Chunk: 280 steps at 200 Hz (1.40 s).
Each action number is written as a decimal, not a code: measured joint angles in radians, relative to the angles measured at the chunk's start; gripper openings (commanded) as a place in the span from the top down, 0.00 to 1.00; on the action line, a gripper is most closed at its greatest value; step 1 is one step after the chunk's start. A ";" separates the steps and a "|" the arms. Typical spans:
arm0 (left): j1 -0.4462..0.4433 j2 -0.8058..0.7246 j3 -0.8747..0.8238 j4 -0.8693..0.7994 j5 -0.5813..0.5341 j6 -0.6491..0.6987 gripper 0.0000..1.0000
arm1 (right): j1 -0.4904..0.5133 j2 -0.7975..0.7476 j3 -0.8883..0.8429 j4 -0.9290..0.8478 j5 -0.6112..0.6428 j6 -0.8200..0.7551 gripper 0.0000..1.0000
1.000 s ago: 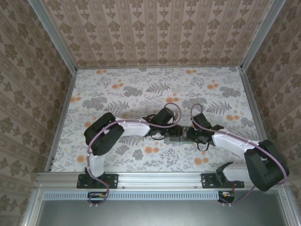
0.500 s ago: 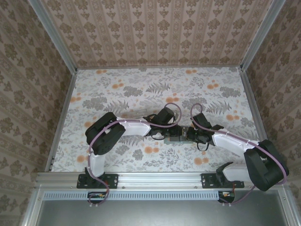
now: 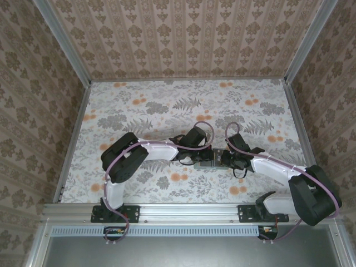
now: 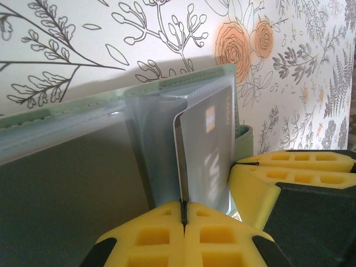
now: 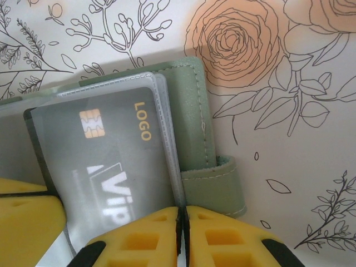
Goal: Take the credit cards out of the card holder
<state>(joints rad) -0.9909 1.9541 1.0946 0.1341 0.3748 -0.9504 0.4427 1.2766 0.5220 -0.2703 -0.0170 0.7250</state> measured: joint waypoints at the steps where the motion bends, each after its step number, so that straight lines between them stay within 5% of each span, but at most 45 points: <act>1: 0.001 0.000 -0.001 0.002 0.000 0.000 1.00 | 0.000 0.000 0.000 0.000 0.000 0.000 0.85; 280: 0.076 -0.244 -0.175 -0.048 0.040 0.011 1.00 | 0.000 0.006 0.020 -0.027 0.002 0.003 0.84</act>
<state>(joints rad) -0.9146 1.7103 0.9192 0.0860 0.4149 -0.9390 0.4427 1.2827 0.5423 -0.2977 -0.0151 0.7284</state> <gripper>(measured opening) 0.047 0.152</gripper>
